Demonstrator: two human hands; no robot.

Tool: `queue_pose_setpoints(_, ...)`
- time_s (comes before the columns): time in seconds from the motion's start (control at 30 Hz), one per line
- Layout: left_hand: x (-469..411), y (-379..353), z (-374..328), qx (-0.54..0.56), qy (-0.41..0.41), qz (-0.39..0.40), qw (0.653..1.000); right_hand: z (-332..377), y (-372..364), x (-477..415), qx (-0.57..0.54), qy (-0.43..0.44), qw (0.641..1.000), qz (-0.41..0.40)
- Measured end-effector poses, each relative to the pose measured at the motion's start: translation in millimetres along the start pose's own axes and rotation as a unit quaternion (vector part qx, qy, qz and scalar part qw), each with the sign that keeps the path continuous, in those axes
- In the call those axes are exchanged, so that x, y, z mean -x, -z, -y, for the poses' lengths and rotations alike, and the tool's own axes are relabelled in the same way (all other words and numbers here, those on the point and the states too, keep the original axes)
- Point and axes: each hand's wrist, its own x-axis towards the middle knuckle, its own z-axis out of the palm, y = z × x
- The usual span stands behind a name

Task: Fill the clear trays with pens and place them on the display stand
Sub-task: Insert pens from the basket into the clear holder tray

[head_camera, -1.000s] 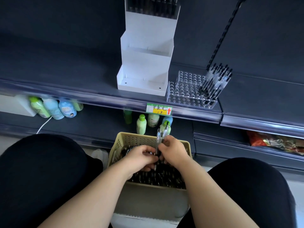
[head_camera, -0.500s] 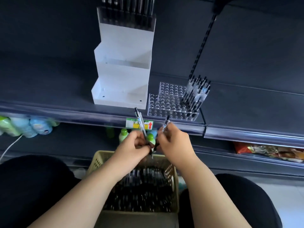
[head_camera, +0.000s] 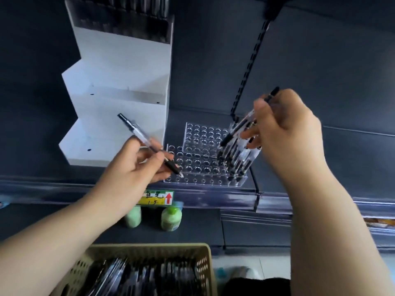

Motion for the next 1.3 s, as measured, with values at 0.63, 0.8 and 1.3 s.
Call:
queue_pose_setpoints(0.63, 6.8, 11.0, 22.1, -0.028, -0.024, -0.009, 0.999, -30.3, -10.6, -11.2, 0.143, 0.048, 0.989, -0.004)
queue_pose_setpoints(0.8, 8.1, 12.1, 22.9, -0.026, -0.005, -0.009, 1.000, -30.9, -9.4, -9.3, 0.167, 0.051, 0.985, -0.010)
queue_pose_setpoints(1.3, 8.1, 12.8, 26.3, -0.032, 0.000, -0.004, 0.999, -28.1, -12.5, -8.8, 0.176, 0.043, 0.983, 0.005)
